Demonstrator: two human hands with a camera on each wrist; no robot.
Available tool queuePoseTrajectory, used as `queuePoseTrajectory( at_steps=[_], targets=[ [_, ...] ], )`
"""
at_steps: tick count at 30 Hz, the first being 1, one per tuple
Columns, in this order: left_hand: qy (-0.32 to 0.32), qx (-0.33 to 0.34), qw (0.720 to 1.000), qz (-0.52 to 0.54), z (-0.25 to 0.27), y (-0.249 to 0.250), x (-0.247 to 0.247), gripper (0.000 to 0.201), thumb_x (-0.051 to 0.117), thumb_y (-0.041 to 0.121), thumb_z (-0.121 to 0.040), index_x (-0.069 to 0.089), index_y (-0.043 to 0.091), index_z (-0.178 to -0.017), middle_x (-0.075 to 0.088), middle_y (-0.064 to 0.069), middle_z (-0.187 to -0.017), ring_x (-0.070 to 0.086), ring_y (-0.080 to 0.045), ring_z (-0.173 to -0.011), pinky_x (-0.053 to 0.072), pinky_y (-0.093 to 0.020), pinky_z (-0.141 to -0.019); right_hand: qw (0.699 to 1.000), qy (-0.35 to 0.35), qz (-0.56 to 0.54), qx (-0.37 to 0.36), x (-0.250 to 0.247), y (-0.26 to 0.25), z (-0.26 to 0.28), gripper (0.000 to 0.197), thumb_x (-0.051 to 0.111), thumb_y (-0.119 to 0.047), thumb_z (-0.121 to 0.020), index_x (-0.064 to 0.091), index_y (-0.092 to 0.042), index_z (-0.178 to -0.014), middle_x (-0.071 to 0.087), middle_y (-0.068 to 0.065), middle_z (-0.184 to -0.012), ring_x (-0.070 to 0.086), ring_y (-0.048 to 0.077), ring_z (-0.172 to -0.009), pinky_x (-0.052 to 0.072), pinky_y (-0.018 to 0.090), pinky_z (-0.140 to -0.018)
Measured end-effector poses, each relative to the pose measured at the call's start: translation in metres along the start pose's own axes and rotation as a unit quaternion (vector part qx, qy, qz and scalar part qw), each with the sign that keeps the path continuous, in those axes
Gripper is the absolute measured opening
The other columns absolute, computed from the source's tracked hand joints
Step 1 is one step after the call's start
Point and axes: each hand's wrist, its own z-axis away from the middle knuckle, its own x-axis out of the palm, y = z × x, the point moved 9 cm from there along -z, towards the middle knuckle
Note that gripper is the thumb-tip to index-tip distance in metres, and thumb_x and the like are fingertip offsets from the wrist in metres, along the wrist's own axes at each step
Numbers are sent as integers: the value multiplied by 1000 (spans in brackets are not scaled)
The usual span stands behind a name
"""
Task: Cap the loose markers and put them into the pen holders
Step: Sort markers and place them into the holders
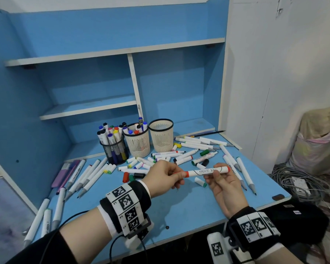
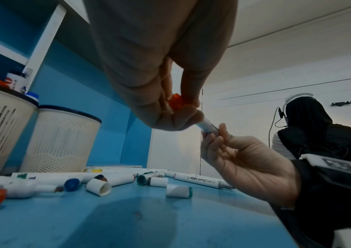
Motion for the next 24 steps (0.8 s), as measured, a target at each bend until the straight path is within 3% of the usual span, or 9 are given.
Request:
queuePoseTrajectory(
  at_steps=[3, 6, 8, 10, 13, 18, 21, 24],
  targets=[
    [-23, 13, 1000, 3, 4, 8, 1, 12, 57, 15, -92, 66, 13, -85, 66, 2, -68, 59, -5, -57, 49, -17, -59, 1000, 3, 26, -18, 4, -14, 5, 64, 95, -41, -35, 66, -15, -86, 68, 8, -72, 67, 18, -65, 55, 23, -61],
    [0, 51, 996, -71, 5, 21, -5, 10, 61, 23, -89, 70, 17, -91, 69, 4, -80, 60, -4, -72, 47, -15, -69, 995, 15, 78, -63, 12, -38, 8, 73, 92, -43, -42, 59, -16, -101, 68, 8, -72, 67, 20, -65, 56, 25, -63],
    [24, 95, 988, -122, 7, 37, -10, 14, 66, 27, -86, 71, 20, -97, 69, 7, -91, 61, -5, -84, 43, -10, -71, 987, 13, 128, -93, 22, -54, 9, 58, 88, -39, -50, 61, -19, -97, 68, 9, -72, 66, 20, -64, 55, 25, -62],
    [32, 135, 979, -149, 11, 55, -10, 22, 69, 28, -83, 69, 22, -104, 66, 14, -93, 59, -2, -88, 41, -7, -72, 978, 1, 182, -106, 36, -66, 10, 29, 79, -23, -65, 64, -19, -90, 65, 15, -76, 63, 21, -63, 54, 24, -62],
    [46, 195, 964, -175, 16, 83, -9, 26, 73, 25, -80, 69, 20, -105, 62, 17, -89, 55, 6, -81, 39, -4, -73, 956, -31, 266, -122, 60, -76, 12, 15, 65, 0, -80, 64, -12, -89, 61, 15, -79, 61, 22, -61, 54, 25, -65],
    [85, 235, 951, -180, 17, 106, -14, 17, 76, 21, -74, 69, 16, -89, 58, 16, -71, 52, 1, -68, 44, -17, -68, 945, -71, 286, -142, 91, -87, 13, 17, 66, 4, -79, 64, -12, -85, 51, 13, -78, 61, 25, -63, 54, 24, -65],
    [85, 222, 949, -206, 12, 106, -23, 15, 73, 16, -76, 67, 14, -90, 55, 17, -68, 52, 0, -64, 45, -18, -65, 936, -92, 315, -131, 100, -88, 6, 22, 67, 5, -79, 66, -15, -88, 58, 2, -74, 61, 21, -64, 54, 22, -64],
    [120, 208, 945, -223, 5, 103, -46, 14, 71, 13, -76, 66, 14, -89, 62, 9, -74, 56, -5, -66, 49, -21, -66, 916, -99, 373, -114, 101, -89, -9, 25, 67, 6, -80, 67, -14, -97, 63, 8, -77, 62, 21, -69, 52, 21, -65]
  ],
)
